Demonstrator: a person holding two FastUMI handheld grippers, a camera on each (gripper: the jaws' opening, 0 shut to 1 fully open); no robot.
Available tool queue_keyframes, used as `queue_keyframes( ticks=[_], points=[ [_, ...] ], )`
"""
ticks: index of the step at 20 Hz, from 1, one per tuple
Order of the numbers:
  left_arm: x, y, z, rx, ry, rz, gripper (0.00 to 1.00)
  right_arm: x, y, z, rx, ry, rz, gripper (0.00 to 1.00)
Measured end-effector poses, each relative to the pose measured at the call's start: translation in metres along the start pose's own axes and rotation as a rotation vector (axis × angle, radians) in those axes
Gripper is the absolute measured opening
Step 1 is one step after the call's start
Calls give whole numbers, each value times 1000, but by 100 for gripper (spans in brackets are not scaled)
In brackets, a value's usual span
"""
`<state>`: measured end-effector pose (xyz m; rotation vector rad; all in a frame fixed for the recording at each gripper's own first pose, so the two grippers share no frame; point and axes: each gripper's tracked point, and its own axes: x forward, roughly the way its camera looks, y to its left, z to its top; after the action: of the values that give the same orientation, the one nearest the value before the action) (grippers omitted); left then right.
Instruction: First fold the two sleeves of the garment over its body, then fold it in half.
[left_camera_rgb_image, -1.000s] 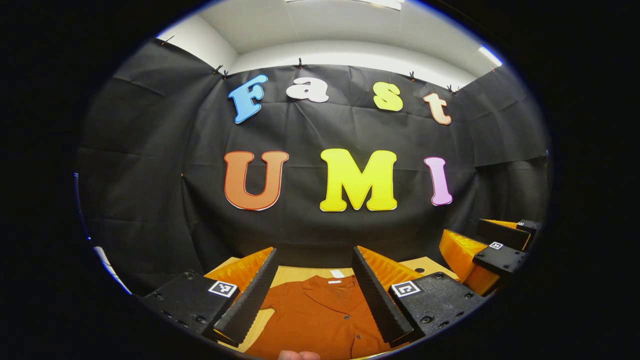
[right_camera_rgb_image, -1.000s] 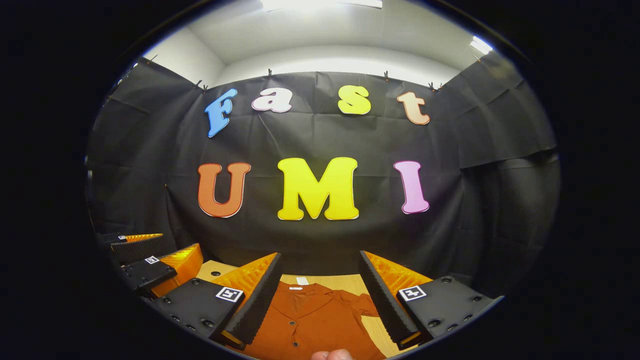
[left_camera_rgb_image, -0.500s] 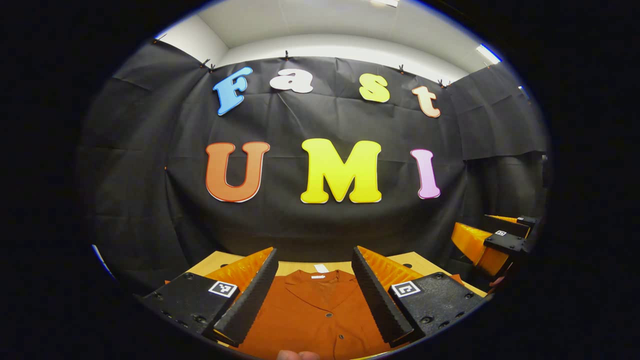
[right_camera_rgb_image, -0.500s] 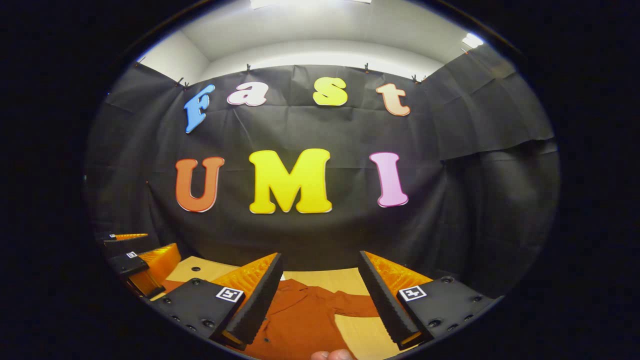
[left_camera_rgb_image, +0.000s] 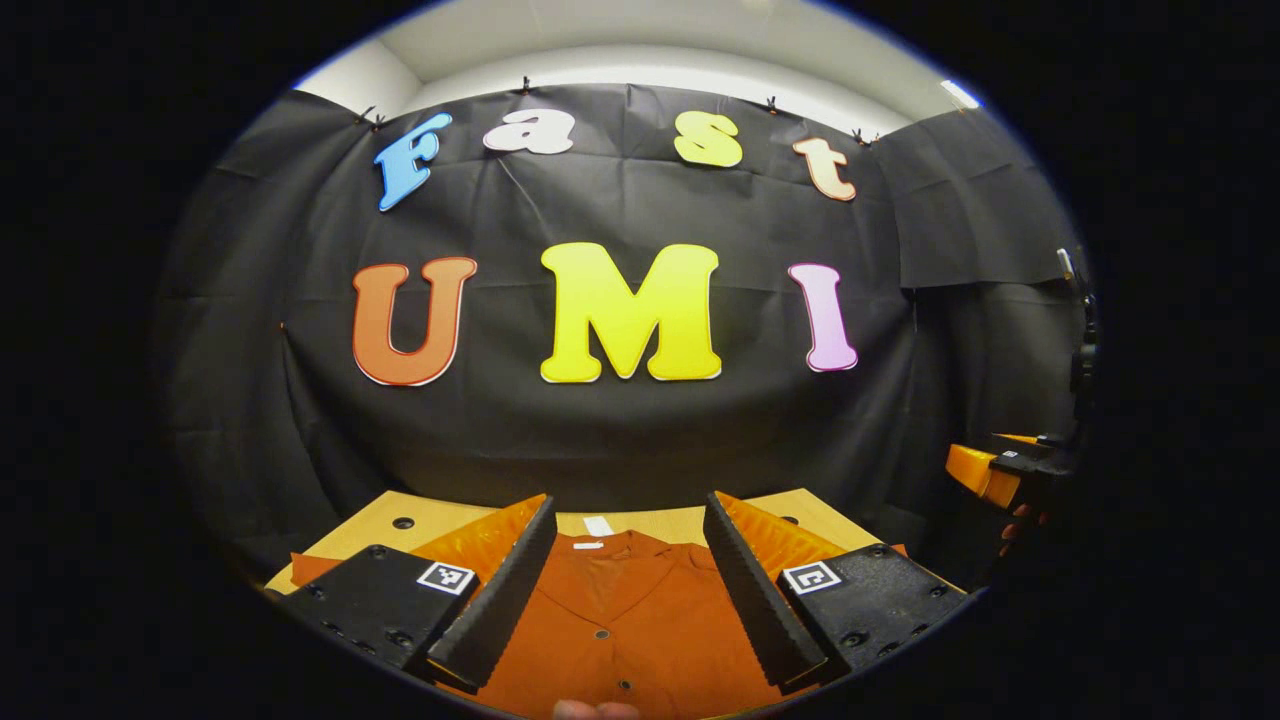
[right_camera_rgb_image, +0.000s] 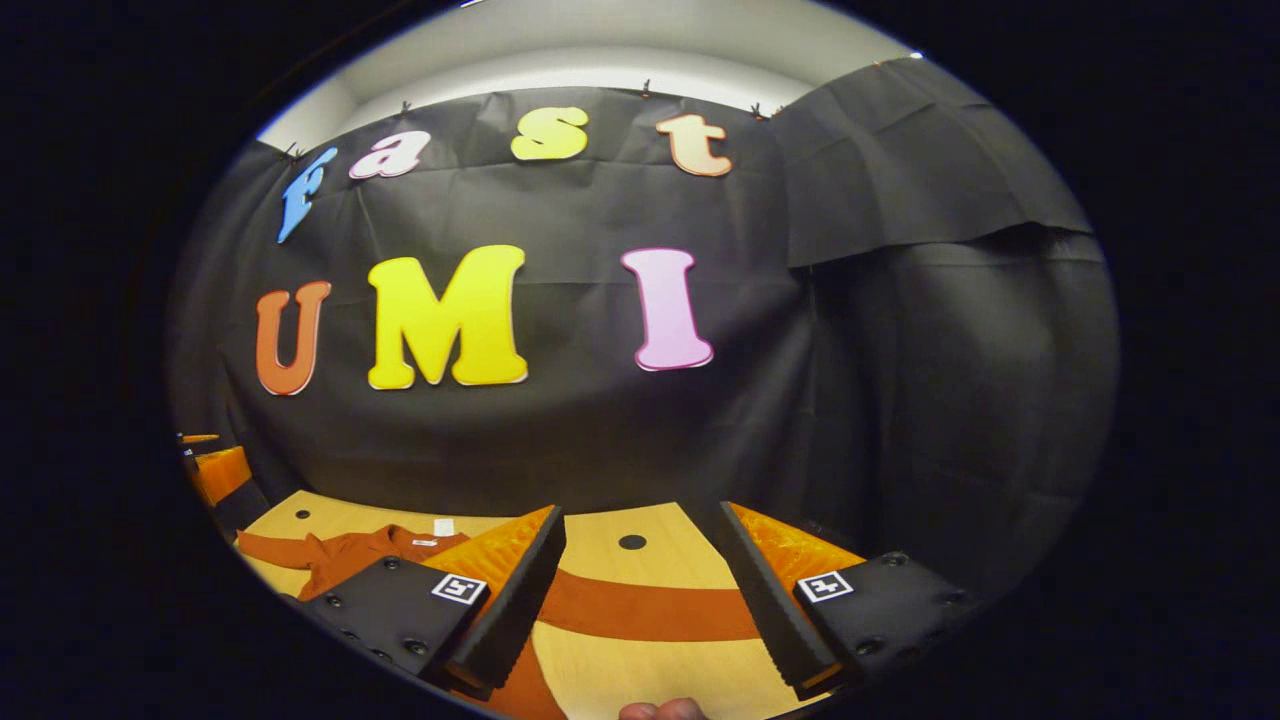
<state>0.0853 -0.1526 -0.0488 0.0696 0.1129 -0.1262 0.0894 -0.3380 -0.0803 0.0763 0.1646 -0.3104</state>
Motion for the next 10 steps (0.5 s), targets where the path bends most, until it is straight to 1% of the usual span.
queue_keyframes(
  ticks=[3, 6, 10],
  points=[
    [16, -22, -6, 28, 23, -15, 96, 36, -41, -26, 24, 67, -36, 96],
    [27, -40, -9, 60, 41, -28, 96, 61, -66, -57, 64, 135, -40, 97],
    [40, -56, -19, 77, 87, -32, 96, 98, -101, -106, 151, 226, -54, 98]
  ],
)
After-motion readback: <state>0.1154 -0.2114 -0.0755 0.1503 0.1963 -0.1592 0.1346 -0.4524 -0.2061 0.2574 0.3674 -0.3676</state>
